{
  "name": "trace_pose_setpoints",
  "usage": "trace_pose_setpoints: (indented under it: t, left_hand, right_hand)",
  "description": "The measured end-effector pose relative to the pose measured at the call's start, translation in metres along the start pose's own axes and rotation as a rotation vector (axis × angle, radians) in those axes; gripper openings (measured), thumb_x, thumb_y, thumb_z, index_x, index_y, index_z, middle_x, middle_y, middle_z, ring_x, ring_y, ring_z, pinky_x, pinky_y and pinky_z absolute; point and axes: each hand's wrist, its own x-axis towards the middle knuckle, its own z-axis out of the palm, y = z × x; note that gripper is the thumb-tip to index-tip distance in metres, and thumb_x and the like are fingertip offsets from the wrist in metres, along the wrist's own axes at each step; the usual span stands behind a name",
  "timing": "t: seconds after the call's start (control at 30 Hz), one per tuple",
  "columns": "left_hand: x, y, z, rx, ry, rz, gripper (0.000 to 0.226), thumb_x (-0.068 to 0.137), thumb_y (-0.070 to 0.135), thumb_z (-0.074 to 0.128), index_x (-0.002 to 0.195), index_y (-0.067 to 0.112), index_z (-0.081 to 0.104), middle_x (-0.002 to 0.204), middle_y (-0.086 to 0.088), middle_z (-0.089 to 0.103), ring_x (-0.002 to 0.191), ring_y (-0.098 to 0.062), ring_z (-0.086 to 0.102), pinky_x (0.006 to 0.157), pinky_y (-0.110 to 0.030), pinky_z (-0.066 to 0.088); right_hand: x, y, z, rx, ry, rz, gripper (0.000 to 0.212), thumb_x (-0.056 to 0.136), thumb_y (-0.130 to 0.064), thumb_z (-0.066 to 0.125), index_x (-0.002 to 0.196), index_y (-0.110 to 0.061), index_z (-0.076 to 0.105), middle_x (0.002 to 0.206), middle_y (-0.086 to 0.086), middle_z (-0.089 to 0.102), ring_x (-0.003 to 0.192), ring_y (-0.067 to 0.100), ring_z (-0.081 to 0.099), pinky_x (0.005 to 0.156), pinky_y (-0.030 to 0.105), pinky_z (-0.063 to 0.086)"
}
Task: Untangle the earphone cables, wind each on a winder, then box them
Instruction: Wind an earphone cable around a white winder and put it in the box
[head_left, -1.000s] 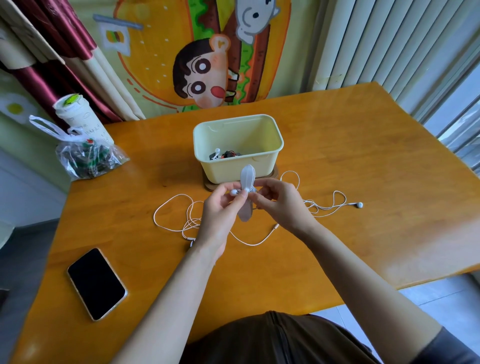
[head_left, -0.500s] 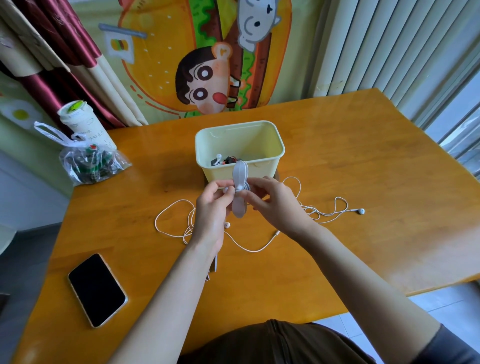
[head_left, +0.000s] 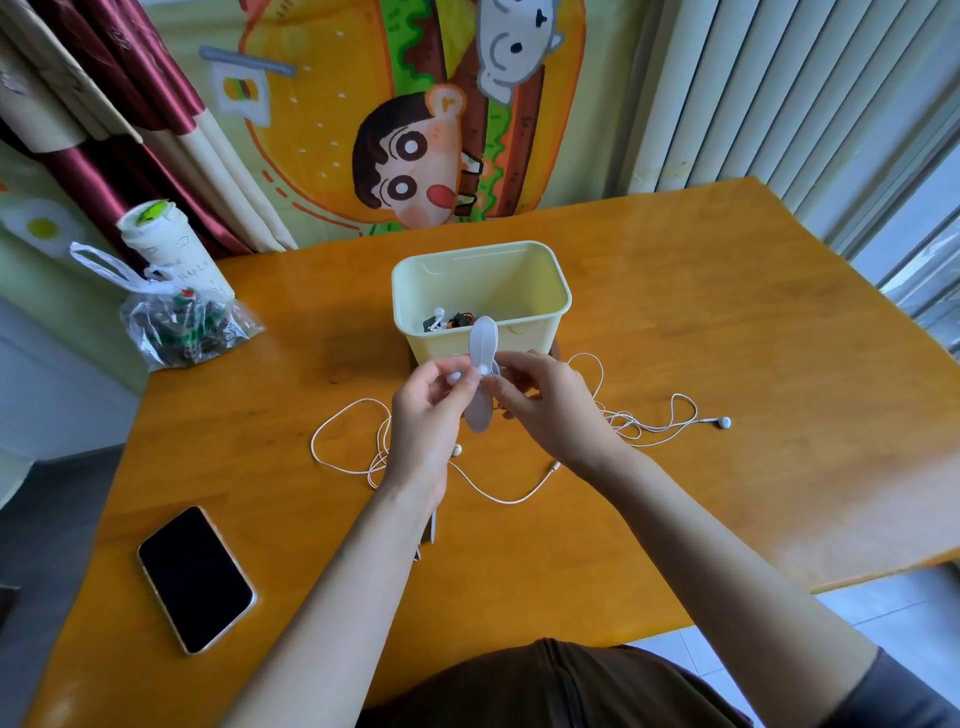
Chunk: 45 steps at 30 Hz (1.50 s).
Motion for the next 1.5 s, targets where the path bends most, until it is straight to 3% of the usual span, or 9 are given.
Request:
trace_pose_setpoints:
  t: [0.23, 0.37, 0.5, 0.67, 1.0, 1.1, 1.3, 1.4, 1.5]
  left_hand:
    - [-0.003, 0.0, -0.001, -0.028, 0.048, -0.034, 0.01, 0.095, 0.013, 0.056, 0.096, 0.021, 0.062, 0.093, 0.003, 0.072, 0.101, -0.021, 0.064, 0.082, -0.037, 0.045]
    - [-0.003, 0.001, -0.001, -0.05, 0.045, -0.03, 0.009, 0.094, 0.014, 0.057, 0.098, 0.019, 0.064, 0.092, -0.001, 0.071, 0.094, -0.017, 0.065, 0.089, -0.038, 0.048]
    - [-0.002, 0.0, -0.002, -0.057, 0.063, -0.026, 0.009, 0.093, 0.016, 0.059, 0.093, 0.022, 0.066, 0.092, -0.005, 0.069, 0.094, -0.023, 0.061, 0.082, -0.04, 0.044]
    - [-0.002, 0.004, -0.003, -0.076, 0.049, -0.016, 0.012, 0.093, 0.008, 0.057, 0.095, 0.016, 0.065, 0.094, -0.005, 0.068, 0.093, -0.017, 0.062, 0.088, -0.032, 0.05]
    - [0.002, 0.002, -0.008, -0.062, 0.038, -0.062, 0.014, 0.092, 0.002, 0.057, 0.089, 0.013, 0.066, 0.097, 0.0, 0.069, 0.099, -0.021, 0.063, 0.094, -0.037, 0.049]
    - [0.002, 0.001, -0.009, -0.084, 0.036, -0.061, 0.013, 0.092, 0.006, 0.057, 0.094, 0.014, 0.067, 0.102, -0.004, 0.07, 0.103, -0.02, 0.064, 0.094, -0.034, 0.05]
    - [0.001, -0.001, -0.006, -0.106, 0.051, -0.02, 0.012, 0.094, 0.01, 0.057, 0.097, 0.017, 0.066, 0.095, 0.001, 0.071, 0.102, -0.019, 0.065, 0.092, -0.032, 0.05]
    - [0.0, -0.003, -0.006, -0.078, 0.041, -0.022, 0.013, 0.095, 0.013, 0.056, 0.097, 0.022, 0.066, 0.1, -0.002, 0.071, 0.106, -0.022, 0.064, 0.094, -0.036, 0.049]
    - [0.001, -0.005, -0.005, -0.04, 0.039, -0.014, 0.017, 0.095, 0.012, 0.055, 0.094, 0.025, 0.066, 0.095, 0.003, 0.071, 0.101, -0.019, 0.063, 0.084, -0.033, 0.048]
  right_hand:
    - [0.002, -0.006, 0.0, -0.062, -0.05, -0.025, 0.012, 0.095, -0.028, 0.053, 0.092, -0.025, 0.065, 0.075, -0.005, 0.052, 0.071, 0.015, 0.056, 0.06, 0.024, 0.043]
    - [0.003, -0.008, 0.0, -0.052, -0.044, -0.008, 0.018, 0.095, -0.026, 0.053, 0.101, -0.016, 0.066, 0.08, 0.001, 0.058, 0.075, 0.021, 0.061, 0.064, 0.028, 0.049]
    - [0.005, -0.01, -0.003, -0.03, -0.035, -0.024, 0.016, 0.093, -0.024, 0.056, 0.079, -0.02, 0.061, 0.071, 0.011, 0.064, 0.068, 0.028, 0.061, 0.063, 0.041, 0.05]
    - [0.009, -0.007, -0.003, -0.056, -0.04, -0.01, 0.025, 0.091, -0.022, 0.056, 0.076, -0.004, 0.064, 0.066, 0.013, 0.063, 0.066, 0.032, 0.06, 0.061, 0.044, 0.049]
    - [0.005, -0.005, 0.003, 0.009, -0.069, 0.045, 0.021, 0.092, -0.016, 0.057, 0.083, 0.0, 0.067, 0.071, 0.007, 0.067, 0.062, 0.015, 0.062, 0.061, 0.03, 0.051]
    - [0.002, -0.005, 0.007, 0.031, -0.033, 0.039, 0.018, 0.093, -0.017, 0.057, 0.085, -0.004, 0.067, 0.073, 0.006, 0.067, 0.062, 0.009, 0.06, 0.059, 0.019, 0.049]
    - [-0.002, -0.007, 0.008, 0.017, -0.029, 0.003, 0.01, 0.094, -0.018, 0.056, 0.09, -0.012, 0.063, 0.076, 0.003, 0.061, 0.067, 0.014, 0.06, 0.058, 0.011, 0.043]
    - [0.0, -0.005, 0.007, 0.004, -0.034, -0.001, 0.01, 0.094, -0.017, 0.055, 0.094, -0.012, 0.064, 0.077, 0.002, 0.061, 0.069, 0.016, 0.062, 0.061, 0.016, 0.047]
    - [0.001, -0.002, 0.005, -0.015, -0.008, 0.035, 0.014, 0.093, -0.017, 0.056, 0.093, -0.011, 0.068, 0.074, 0.004, 0.066, 0.069, 0.019, 0.063, 0.067, 0.032, 0.05]
